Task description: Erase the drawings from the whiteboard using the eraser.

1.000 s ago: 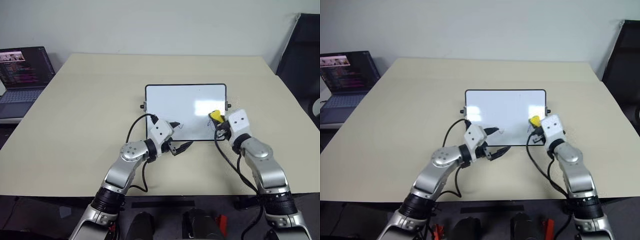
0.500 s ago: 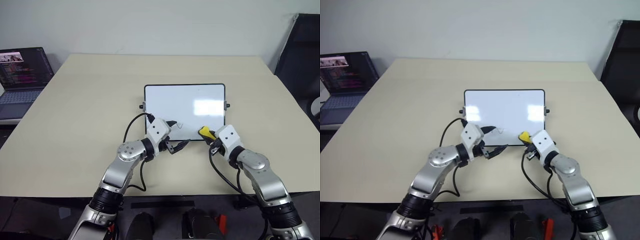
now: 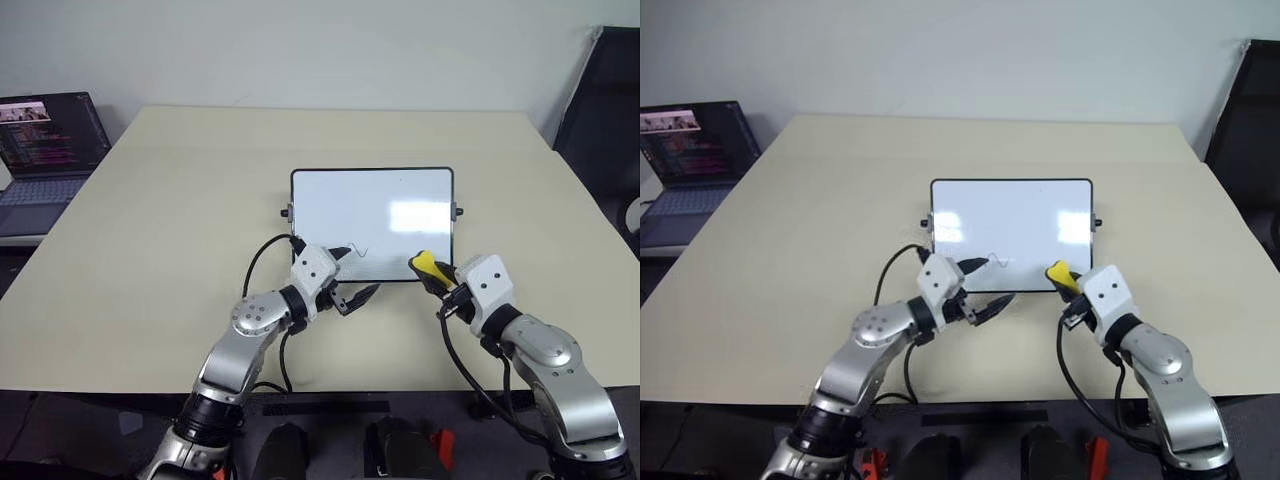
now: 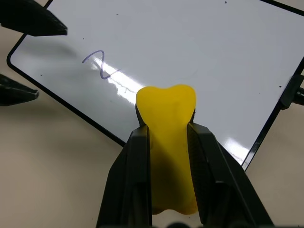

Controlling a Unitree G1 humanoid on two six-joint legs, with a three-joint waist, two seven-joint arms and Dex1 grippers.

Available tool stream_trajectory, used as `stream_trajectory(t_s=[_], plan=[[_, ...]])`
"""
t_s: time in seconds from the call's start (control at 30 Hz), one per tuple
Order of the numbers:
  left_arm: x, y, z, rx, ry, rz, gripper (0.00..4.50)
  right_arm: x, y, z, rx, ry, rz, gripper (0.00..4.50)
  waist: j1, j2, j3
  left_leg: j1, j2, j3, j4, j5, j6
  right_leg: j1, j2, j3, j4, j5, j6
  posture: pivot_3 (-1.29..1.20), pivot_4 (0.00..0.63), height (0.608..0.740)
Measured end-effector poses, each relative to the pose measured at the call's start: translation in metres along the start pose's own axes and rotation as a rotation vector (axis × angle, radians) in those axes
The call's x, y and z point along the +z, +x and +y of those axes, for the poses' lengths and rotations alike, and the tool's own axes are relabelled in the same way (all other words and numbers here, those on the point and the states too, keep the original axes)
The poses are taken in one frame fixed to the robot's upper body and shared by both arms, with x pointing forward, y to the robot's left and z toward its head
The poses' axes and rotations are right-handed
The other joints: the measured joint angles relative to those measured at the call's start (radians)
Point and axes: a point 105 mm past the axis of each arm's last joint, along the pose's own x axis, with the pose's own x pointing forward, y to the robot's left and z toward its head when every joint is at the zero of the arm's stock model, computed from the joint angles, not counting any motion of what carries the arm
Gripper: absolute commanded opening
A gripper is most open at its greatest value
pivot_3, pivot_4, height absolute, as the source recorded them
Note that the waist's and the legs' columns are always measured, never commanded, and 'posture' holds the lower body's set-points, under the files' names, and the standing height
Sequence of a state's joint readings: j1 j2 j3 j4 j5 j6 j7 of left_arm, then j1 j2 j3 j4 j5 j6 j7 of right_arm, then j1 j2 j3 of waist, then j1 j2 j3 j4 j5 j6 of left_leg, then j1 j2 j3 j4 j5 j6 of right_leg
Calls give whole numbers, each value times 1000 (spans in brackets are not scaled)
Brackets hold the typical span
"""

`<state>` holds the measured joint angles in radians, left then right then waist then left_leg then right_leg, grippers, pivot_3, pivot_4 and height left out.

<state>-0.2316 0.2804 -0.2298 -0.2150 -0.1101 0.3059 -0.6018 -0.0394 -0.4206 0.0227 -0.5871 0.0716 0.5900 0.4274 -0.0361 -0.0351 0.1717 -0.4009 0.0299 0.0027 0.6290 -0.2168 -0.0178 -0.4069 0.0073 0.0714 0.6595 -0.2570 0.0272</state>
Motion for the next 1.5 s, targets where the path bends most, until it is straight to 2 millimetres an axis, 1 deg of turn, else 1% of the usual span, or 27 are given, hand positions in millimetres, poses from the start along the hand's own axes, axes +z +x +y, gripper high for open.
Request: stream_trajectory(t_s=[0.13,0.27,0.37,0.43,0.5,0.6,0.7,0.77,0.87,0.93,1.13,1.17,1.37,1.5], plan=[[-7,-5,5,98,-26,38,4500,11,10,-7,-28,4,-37,870,2,-1,1,0,0,0,0,0,0,0,0,0,0,0,0,0,150,740],[-12,-17,12,207,-34,63,4500,12,21,-9,-31,19,-40,870,3,-1,1,-1,0,0,-1,0,0,0,0,-1,-1,2,4,0,150,740],[-24,-27,13,264,-37,107,4500,21,38,-8,-13,16,-70,870,0,-1,1,0,0,0,-1,0,0,-1,0,-1,0,2,4,0,150,740],[-27,-30,15,287,-32,120,4500,29,49,-7,0,12,-98,870,1,-1,2,0,0,0,-1,0,0,-1,0,-1,0,2,3,0,150,740],[-27,-33,18,305,-25,121,4500,37,60,-3,17,-4,-123,870,2,-1,2,0,0,0,-1,0,0,0,0,-1,0,1,2,0,150,740],[-28,-37,22,334,-23,128,4500,42,77,5,37,-43,-143,870,3,-1,2,-1,0,1,-1,0,0,0,0,-1,0,2,4,0,150,740],[-27,-41,22,346,-24,125,4500,40,89,20,72,-77,-151,870,3,-1,2,-1,1,1,-1,0,0,-1,0,-1,-1,2,4,0,150,740],[-28,-42,23,354,-26,128,4500,38,94,25,90,-103,-146,870,3,-1,2,-2,1,1,-1,0,0,-1,-1,-1,-1,2,4,0,150,740],[-29,-46,24,371,-26,135,4500,32,97,34,120,-153,-113,870,3,-1,2,-1,1,1,-1,0,0,-1,-1,-1,0,2,4,0,150,740],[-29,-47,26,382,-27,141,4500,23,99,40,138,-196,-71,870,3,-1,2,-1,1,1,-1,0,0,-1,-1,-1,0,2,4,0,150,740],[-24,-51,31,405,-17,132,4500,20,103,52,157,-271,-33,870,3,-1,1,1,1,1,-1,0,0,0,-1,-1,2,1,2,0,150,740],[-24,-51,31,405,-19,135,4500,19,103,56,169,-278,-28,870,2,-1,1,1,1,1,0,0,0,0,-1,-1,2,-1,-1,0,150,740],[-24,-51,32,410,-21,138,4500,10,97,75,271,-277,10,870,2,-2,1,1,1,0,0,0,0,0,-1,-1,2,-1,-1,0,150,740],[-24,-51,32,410,-21,138,4500,7,94,78,288,-265,16,870,2,-2,1,1,1,0,0,0,0,0,-1,-1,2,-1,-1,0,150,740]])
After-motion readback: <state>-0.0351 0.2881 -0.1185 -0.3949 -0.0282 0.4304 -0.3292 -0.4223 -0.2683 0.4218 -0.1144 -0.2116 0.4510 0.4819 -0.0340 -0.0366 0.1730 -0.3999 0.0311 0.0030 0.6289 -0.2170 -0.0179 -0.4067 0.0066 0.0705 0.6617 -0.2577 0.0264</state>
